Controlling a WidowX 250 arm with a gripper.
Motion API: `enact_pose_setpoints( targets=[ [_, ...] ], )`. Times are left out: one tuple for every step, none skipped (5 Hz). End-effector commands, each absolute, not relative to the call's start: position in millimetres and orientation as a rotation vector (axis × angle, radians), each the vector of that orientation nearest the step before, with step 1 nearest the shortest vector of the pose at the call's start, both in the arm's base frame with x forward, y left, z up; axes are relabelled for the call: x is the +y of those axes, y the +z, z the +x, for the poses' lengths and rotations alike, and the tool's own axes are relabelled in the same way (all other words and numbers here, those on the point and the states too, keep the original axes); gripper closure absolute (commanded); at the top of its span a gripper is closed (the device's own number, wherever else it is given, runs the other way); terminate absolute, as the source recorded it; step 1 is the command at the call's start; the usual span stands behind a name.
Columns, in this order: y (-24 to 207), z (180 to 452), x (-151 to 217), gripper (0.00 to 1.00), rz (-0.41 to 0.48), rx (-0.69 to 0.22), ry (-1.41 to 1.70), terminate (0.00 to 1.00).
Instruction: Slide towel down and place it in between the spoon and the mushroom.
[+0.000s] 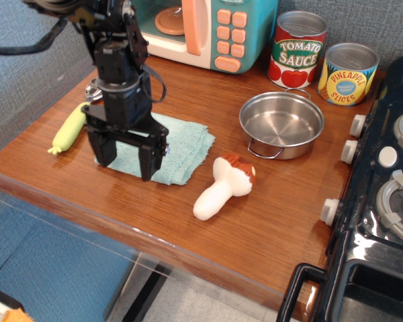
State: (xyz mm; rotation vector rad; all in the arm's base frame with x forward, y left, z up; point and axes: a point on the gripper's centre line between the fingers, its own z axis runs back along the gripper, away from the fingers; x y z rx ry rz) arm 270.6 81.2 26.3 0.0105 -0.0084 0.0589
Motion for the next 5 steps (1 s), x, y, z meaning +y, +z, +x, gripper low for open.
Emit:
enact_pose_setpoints(
  targets=[
    [74,275,72,0.00,0.015,-0.179,0.009,0.00],
    [85,276,68,0.00,0.005,-0.201,0.003,0.00],
    [85,276,68,0.00,0.005,-0.201,0.003,0.00],
    [85,276,68,0.00,0.005,-0.201,0.003,0.00],
    [85,276,68,0.00,0.005,-0.201,0.003,1.00]
  ],
)
